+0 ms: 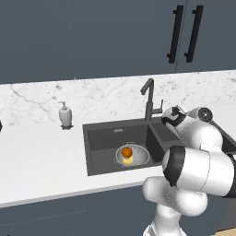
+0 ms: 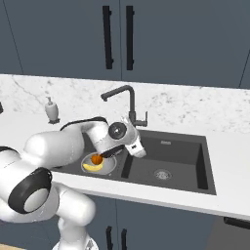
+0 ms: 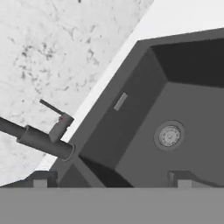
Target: Put the colander in the sink, put the banana, orange in the colander, and turn on the sink faucet and pour water over the colander.
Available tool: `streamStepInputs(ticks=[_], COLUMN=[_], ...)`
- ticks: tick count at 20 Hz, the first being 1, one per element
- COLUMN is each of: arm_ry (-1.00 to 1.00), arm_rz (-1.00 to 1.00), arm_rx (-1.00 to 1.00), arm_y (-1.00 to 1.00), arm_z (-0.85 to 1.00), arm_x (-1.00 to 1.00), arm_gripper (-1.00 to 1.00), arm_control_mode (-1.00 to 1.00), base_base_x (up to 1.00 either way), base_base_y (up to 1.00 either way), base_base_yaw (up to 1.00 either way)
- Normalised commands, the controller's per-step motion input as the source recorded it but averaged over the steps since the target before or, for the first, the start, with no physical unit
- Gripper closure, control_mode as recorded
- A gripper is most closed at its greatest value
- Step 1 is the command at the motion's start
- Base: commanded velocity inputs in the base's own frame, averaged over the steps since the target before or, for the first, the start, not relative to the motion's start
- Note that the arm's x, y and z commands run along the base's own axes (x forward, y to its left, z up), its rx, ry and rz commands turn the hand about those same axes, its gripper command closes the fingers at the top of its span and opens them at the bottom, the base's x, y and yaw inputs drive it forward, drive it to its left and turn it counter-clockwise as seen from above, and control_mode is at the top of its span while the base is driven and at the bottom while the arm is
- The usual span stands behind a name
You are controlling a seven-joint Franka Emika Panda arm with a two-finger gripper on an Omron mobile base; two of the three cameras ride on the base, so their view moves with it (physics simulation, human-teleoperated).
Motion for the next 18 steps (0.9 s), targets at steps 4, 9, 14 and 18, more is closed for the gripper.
streamStepInputs(ticks=[4,9,14,18], arm_ry=[0.29,0.17,0.04,0.07], arm_rz=[0.08,0.01,0.00,0.00], arm_rx=[0.02,0.35,0.44,0.08], arm_y=[-0.44,-0.64,-0.50,-0.16], arm_z=[0.00,0.04,-0.14,-0.26], arm_x=[0.02,0.27,0.25,0.20], arm_gripper=[-1.00,-1.00,-1.00,-1.00], arm_control_mode=[-1.00,-1.00,-1.00,-1.00], base_base_x=[0.00,0.00,0.00,0.00], base_base_y=[0.00,0.00,0.00,0.00], base_base_yaw=[0.00,0.00,0.00,0.00])
